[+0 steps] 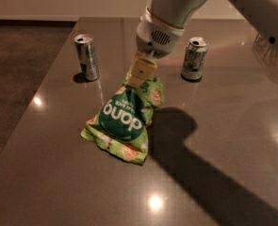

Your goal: Move green rice chip bag near redbull can

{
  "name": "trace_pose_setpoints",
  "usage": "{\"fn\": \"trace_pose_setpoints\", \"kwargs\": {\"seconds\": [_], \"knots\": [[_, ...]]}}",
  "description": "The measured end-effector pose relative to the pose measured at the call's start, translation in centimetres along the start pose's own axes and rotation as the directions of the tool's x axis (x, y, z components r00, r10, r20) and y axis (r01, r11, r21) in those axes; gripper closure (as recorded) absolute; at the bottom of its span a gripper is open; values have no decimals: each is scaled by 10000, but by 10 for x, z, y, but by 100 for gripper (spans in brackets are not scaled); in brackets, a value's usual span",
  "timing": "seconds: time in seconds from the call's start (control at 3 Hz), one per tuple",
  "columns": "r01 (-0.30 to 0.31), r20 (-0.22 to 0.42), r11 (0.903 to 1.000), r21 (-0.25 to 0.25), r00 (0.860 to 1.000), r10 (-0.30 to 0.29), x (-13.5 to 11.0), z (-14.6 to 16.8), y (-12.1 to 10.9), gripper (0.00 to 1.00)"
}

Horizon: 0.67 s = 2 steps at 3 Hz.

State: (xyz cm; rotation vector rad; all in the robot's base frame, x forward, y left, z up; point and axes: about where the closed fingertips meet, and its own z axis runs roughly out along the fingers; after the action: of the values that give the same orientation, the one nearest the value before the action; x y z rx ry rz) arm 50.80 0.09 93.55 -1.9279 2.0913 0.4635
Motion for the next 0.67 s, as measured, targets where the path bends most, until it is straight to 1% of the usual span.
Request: {"fn": "trace_pose_setpoints", "kwargs": {"seconds": [0.33,0.67], "knots": [[-703,422,9973,226,9967,693,-18,-1,-22,100],[-1314,748,9903,455,9890,1278,-38,1,-41,100]]}}
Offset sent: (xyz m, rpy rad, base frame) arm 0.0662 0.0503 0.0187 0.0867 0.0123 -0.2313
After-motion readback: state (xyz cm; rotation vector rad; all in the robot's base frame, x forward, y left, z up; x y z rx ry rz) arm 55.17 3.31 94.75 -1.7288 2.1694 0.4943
